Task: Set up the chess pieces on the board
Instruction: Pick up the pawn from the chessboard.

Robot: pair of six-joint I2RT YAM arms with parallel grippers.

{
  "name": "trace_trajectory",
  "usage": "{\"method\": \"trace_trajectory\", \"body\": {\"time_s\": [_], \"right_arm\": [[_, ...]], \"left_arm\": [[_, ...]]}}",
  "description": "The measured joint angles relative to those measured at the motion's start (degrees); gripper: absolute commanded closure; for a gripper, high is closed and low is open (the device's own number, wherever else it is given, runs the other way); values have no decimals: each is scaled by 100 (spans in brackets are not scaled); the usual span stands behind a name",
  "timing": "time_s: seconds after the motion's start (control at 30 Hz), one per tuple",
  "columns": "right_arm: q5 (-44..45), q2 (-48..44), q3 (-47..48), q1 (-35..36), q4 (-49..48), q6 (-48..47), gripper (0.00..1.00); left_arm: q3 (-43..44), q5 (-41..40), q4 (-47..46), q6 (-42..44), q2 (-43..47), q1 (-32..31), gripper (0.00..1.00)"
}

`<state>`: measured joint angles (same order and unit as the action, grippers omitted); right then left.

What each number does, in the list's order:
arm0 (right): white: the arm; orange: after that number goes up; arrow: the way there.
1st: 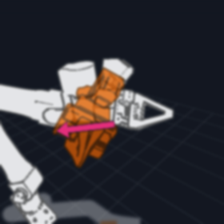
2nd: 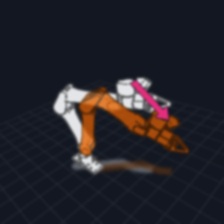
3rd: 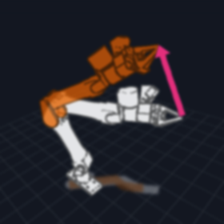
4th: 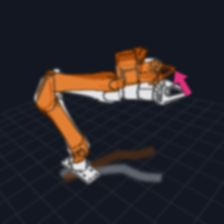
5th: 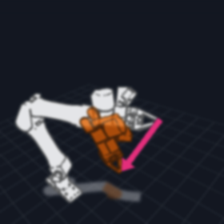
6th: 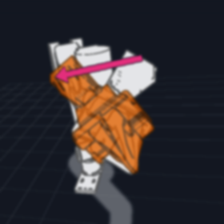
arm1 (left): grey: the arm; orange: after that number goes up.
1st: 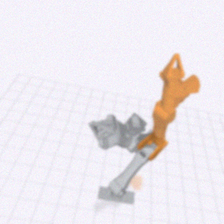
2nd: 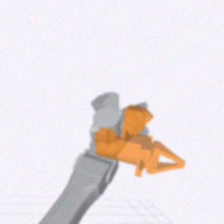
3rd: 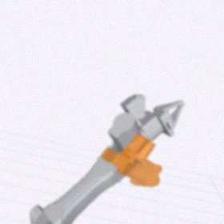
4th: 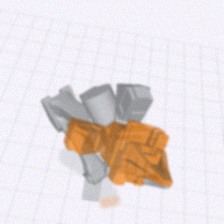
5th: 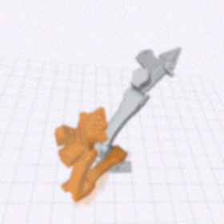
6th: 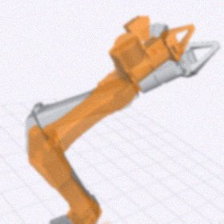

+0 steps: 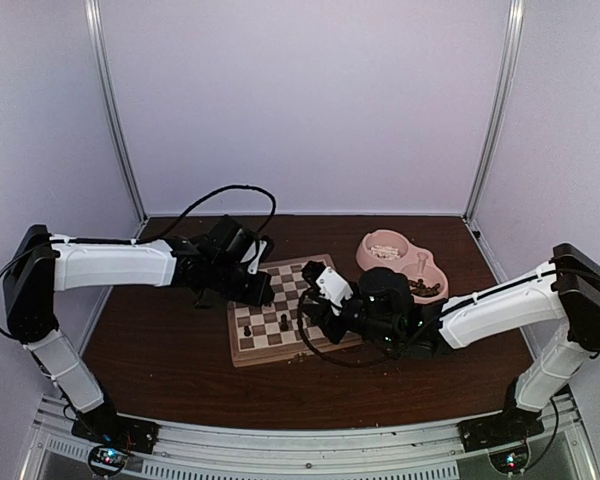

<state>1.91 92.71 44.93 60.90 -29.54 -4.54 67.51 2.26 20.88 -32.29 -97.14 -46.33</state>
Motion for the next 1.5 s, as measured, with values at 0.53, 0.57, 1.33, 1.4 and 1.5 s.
{"method": "trace_trajectory", "body": {"time_s": [0.53, 0.57, 1.33, 1.4, 1.5], "right_arm": [[-769, 487, 857, -186, 901, 157, 65], [-800, 579, 981, -190, 1038, 175, 65], [-1099, 1694, 2079, -461, 2286, 345, 64], [-1115, 1735, 2144, -470, 2319, 343, 65], [-1141, 1827, 2243, -476, 2339, 343, 67]], "left_arm": [[-1764, -448, -1488, 540, 953, -24, 94], [-1792, -461, -1517, 549, 1010, -26, 94], [-1967, -905, -1648, 726, 1786, -28, 94], [-1967, -920, -1648, 739, 1814, -28, 94], [-1967, -938, -1646, 761, 1818, -28, 94]]}}
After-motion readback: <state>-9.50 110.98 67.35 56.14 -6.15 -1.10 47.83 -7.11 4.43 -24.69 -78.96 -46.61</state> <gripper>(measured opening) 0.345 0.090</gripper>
